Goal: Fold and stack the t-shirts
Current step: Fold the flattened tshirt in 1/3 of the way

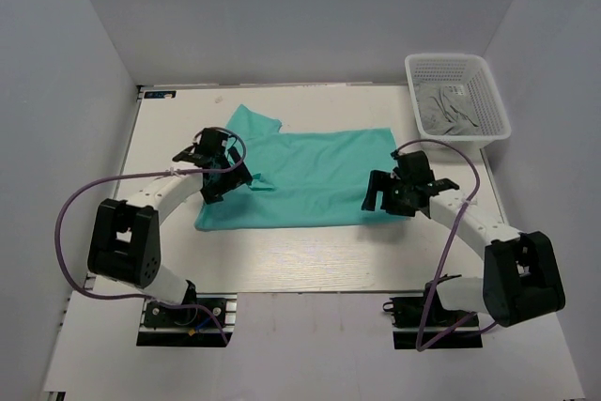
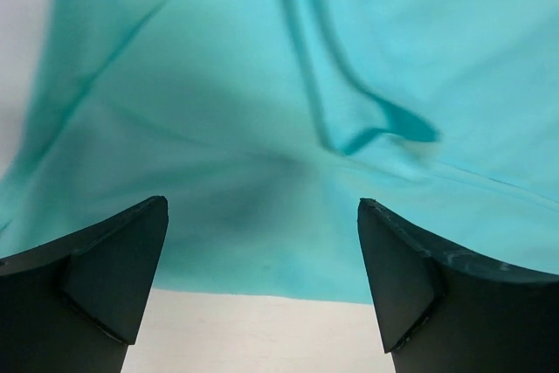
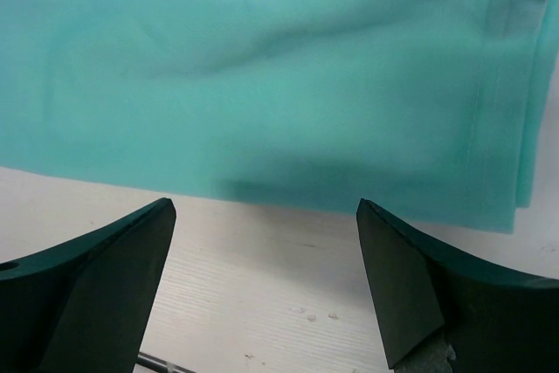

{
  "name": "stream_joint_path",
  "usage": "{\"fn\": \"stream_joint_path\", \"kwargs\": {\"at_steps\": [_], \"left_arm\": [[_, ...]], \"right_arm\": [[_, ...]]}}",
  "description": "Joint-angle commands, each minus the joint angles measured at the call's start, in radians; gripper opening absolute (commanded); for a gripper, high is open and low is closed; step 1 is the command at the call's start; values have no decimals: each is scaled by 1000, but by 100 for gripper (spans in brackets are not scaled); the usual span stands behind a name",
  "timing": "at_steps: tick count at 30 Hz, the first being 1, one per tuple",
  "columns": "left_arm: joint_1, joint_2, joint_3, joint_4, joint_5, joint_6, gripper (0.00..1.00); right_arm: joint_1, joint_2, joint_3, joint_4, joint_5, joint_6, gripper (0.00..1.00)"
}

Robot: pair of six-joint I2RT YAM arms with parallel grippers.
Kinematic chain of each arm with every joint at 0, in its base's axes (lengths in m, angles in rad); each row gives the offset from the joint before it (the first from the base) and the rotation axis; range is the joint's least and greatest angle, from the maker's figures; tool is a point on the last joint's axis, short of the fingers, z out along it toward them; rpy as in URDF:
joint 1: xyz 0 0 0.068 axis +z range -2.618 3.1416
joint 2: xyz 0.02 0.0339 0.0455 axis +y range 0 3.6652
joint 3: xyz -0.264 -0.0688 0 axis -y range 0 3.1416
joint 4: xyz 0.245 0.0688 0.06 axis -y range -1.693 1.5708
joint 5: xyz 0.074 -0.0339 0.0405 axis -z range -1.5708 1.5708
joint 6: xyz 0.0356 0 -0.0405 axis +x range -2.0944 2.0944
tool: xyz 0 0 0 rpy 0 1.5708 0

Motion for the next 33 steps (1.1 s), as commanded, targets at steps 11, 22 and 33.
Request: {"fn": "stream_joint_path", "kwargs": {"at_steps": [11, 22, 33], "left_arm": [[-87, 186, 150, 119, 200, 94, 100], [-109, 308, 331, 130, 164, 123, 100], [-109, 503, 563, 165, 187, 181, 100]], "right_arm": [[-5, 72, 170, -20, 42, -15, 90], [-4, 97, 169, -15, 52, -18, 90], [-7, 83, 196, -44, 160, -11, 90]]}}
